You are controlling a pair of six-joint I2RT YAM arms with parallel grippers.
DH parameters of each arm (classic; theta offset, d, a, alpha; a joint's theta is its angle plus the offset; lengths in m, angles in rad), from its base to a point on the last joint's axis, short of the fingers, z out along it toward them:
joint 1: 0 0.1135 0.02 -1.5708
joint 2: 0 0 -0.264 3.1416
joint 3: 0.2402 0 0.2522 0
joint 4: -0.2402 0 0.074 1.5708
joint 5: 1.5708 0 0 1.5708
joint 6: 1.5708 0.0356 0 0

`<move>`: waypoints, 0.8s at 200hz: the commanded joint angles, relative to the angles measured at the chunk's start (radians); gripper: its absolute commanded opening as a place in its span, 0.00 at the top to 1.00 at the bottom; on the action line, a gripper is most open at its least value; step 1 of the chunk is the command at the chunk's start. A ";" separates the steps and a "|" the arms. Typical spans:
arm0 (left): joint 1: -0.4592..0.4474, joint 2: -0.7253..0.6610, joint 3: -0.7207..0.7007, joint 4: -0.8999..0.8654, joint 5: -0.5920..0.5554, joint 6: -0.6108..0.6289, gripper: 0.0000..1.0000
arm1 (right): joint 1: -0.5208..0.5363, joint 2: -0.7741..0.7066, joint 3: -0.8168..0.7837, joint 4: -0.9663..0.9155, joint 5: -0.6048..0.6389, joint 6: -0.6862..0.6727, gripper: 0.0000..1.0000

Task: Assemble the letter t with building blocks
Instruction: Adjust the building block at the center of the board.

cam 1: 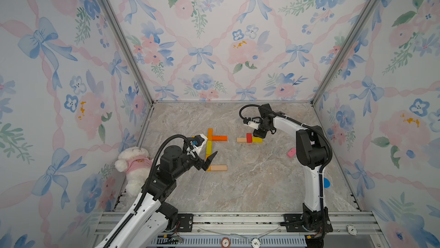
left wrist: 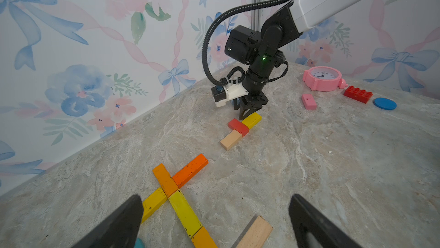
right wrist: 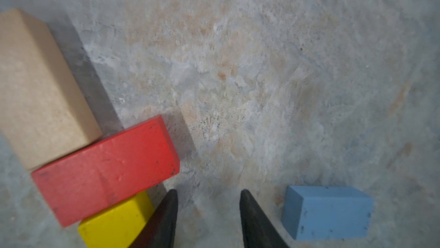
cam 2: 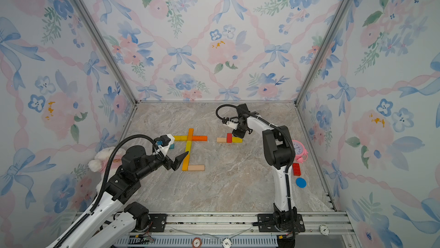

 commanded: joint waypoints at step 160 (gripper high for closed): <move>-0.003 -0.013 -0.012 0.016 -0.006 0.009 0.02 | -0.043 -0.169 0.026 0.102 -0.022 0.208 0.48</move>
